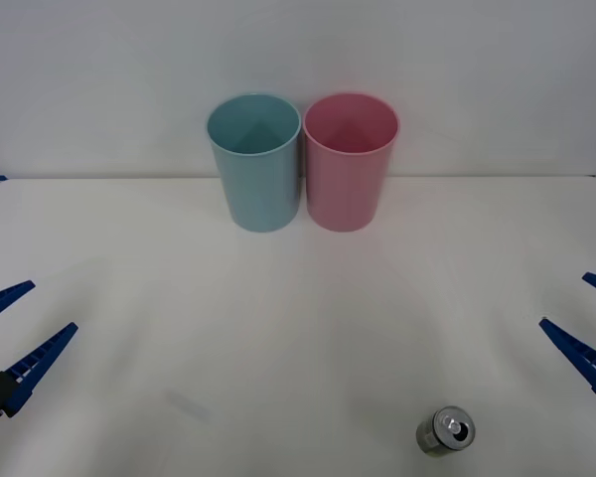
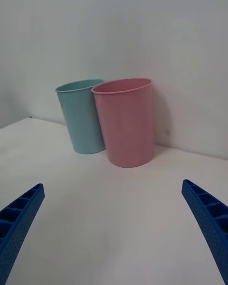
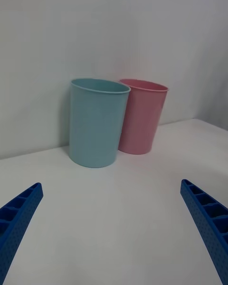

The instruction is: Grasp the object on the table and drop it into the matching bin: aluminum can to the light blue bin, PET bottle to the pink bin.

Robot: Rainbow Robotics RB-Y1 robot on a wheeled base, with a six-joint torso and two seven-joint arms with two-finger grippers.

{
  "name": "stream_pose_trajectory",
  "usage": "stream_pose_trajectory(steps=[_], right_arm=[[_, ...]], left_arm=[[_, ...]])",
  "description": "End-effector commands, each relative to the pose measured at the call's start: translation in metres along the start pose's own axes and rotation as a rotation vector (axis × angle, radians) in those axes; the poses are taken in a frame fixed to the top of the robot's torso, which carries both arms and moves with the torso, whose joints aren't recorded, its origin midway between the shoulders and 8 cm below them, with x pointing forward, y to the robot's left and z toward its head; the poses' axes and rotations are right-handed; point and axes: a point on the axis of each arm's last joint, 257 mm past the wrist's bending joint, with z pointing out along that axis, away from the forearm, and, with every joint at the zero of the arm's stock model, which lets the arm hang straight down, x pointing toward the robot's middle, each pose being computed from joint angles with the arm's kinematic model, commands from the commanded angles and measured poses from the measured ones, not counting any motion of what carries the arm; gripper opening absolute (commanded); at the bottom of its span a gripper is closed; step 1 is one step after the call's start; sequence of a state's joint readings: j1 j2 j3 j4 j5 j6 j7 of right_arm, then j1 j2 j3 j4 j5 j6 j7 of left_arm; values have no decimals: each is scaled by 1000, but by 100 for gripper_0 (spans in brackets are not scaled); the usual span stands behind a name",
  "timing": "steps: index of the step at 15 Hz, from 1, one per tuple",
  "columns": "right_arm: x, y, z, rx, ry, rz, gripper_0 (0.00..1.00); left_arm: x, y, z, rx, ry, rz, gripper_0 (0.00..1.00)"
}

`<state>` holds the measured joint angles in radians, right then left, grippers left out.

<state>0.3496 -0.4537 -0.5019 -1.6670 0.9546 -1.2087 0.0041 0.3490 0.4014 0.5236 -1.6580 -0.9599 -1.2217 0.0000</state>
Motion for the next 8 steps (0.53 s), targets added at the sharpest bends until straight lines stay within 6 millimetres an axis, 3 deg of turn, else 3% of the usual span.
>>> stream_pose_trajectory(steps=[1,8], right_arm=[[6,1,-8,-33,20,9,100],[25,15,-36,-157,86,16,100]], left_arm=[[0,0,0,0,0,0,100],[0,0,0,0,0,0,100]])
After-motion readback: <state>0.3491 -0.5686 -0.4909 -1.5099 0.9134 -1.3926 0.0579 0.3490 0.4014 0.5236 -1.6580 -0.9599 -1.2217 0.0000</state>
